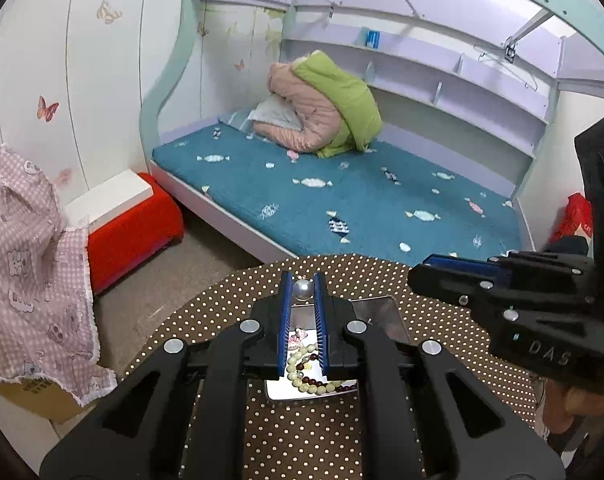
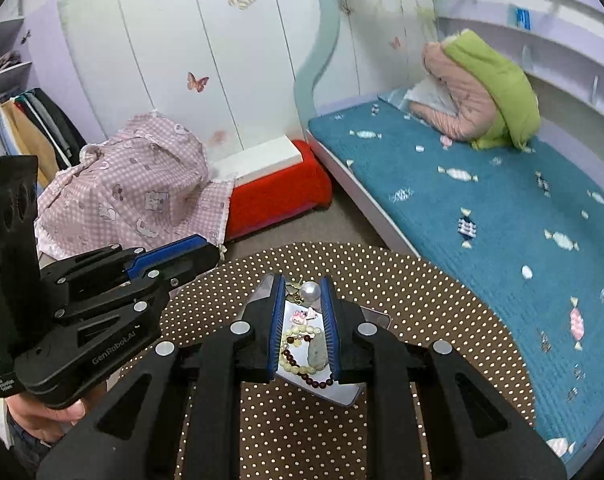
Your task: Organize jewelry
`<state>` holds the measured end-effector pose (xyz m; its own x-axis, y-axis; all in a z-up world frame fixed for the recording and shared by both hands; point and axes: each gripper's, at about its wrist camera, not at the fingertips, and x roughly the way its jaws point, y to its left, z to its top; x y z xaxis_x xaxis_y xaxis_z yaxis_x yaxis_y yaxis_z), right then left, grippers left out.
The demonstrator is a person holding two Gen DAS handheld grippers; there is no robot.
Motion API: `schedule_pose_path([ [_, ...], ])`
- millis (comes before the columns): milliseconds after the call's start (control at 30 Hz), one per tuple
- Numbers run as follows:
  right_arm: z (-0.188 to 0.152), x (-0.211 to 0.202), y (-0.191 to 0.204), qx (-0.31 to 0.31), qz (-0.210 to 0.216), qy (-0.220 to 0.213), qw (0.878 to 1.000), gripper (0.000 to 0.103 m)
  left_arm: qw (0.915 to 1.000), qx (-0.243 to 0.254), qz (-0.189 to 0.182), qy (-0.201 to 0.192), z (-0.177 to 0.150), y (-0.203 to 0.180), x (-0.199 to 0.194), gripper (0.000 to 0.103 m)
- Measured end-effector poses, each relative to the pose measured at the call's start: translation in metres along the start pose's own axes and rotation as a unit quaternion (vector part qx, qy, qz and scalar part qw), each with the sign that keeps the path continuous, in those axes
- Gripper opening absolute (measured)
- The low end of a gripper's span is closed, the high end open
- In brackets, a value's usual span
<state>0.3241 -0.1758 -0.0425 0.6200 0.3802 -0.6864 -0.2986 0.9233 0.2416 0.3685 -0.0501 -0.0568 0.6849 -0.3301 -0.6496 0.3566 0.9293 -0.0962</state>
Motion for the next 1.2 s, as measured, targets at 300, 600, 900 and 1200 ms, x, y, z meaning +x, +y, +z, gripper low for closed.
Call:
schedule_pose_path([
  [300, -0.004, 0.013, -0.02, 0.042, -0.001, 0.007, 0.999, 0.025, 0.9991, -0.019, -0.009, 0.037, -0.01, 0.007, 0.031, 0.034],
  [600, -0.009, -0.006, -0.035, 0.075, -0.004, -0.029, 0.997, 0.096, 0.9982, -0.05, 0.033, 0.002, -0.016, 0.023, 0.005, 0.093],
  [900, -0.019, -0.04, -0.03, 0.08, -0.015, -0.058, 0.995, 0.096, 0.993, -0.033, 0.095, -0.063, -0.025, 0.017, -0.057, 0.098],
  [1200, -0.034, -0.108, -0.002, 0.054, -0.024, -0.108, 0.992, 0.096, 0.9821, -0.005, 0.144, -0.121, -0.043, -0.003, -0.132, 0.098],
])
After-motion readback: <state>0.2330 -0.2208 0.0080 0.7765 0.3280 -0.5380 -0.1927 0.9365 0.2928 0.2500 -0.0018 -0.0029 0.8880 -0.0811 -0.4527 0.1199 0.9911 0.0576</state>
